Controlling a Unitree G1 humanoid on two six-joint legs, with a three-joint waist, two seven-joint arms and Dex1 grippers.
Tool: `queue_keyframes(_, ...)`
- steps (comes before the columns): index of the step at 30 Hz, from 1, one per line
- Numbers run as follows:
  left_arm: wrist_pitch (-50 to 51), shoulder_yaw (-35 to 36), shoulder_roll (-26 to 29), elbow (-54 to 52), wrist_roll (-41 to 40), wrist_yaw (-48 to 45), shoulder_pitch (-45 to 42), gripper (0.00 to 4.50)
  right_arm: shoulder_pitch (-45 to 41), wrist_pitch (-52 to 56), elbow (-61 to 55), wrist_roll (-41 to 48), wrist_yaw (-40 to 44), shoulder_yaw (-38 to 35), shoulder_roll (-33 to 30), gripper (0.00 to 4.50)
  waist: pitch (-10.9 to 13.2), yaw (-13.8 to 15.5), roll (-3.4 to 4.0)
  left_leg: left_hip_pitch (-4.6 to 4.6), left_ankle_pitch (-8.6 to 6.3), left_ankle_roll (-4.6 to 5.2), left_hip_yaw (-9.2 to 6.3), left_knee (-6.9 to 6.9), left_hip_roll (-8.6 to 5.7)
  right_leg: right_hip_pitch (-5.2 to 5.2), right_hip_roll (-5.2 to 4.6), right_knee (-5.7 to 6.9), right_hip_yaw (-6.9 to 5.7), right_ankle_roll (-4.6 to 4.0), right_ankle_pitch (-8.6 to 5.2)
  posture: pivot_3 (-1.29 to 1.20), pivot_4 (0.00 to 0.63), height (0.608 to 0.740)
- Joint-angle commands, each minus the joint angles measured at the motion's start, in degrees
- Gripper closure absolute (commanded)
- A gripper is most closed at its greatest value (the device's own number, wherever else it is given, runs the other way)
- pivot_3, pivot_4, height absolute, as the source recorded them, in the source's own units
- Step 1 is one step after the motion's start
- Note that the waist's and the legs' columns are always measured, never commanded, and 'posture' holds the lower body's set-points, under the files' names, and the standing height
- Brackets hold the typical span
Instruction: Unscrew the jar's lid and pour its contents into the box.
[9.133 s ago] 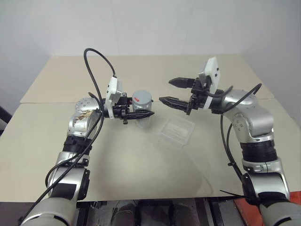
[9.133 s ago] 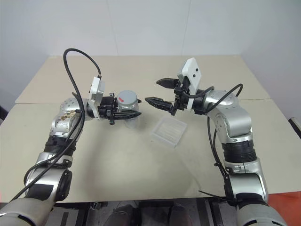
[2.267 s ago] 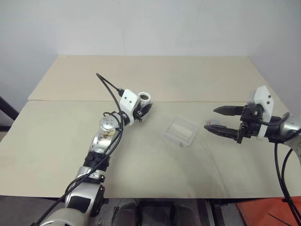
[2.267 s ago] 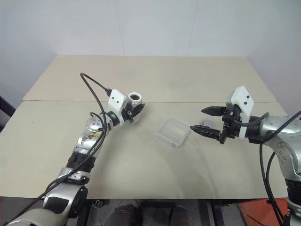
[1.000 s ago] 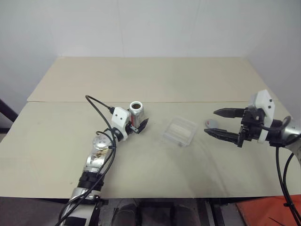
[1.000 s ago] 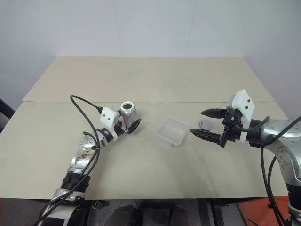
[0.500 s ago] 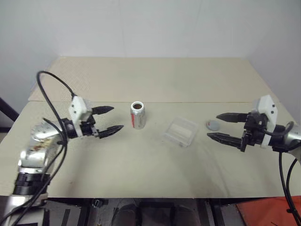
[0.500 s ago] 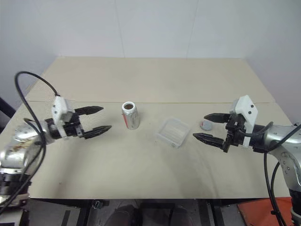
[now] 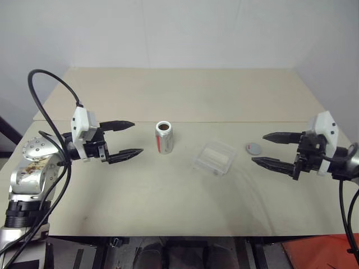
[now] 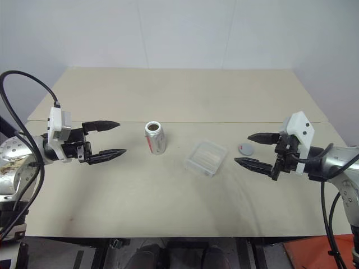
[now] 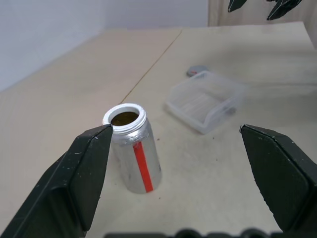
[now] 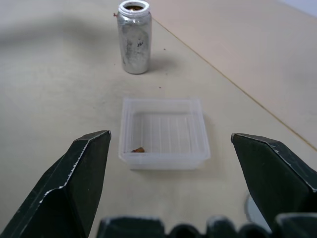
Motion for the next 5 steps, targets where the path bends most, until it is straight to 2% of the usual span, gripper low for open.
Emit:
queue_keyframes(1,0.2,0.6,0.0,-2.9,-1.1,0.8,0.3,0.02,0.5,-1.4,-1.7,-0.2,-0.6,-2.2,-0.3,0.00,0.0,0.0,0.00,0.00,0.00,0.00,0.00,0.00,0.00,0.00,0.00,-0.01,0.00,0.00,0.00,0.00,0.150,0.740)
queue_keyframes(5,0.8,0.8,-0.5,-3.7,-1.9,1.3,0.4,0.02,1.8,-2.0,-2.9,0.1,-2.1,-3.0,0.8,0.00,0.0,0.0,0.00,0.02,0.00,0.00,0.00,-0.01,0.00,0.00,0.00,-0.09,0.00,0.00,0.00,0.00,0.150,0.740)
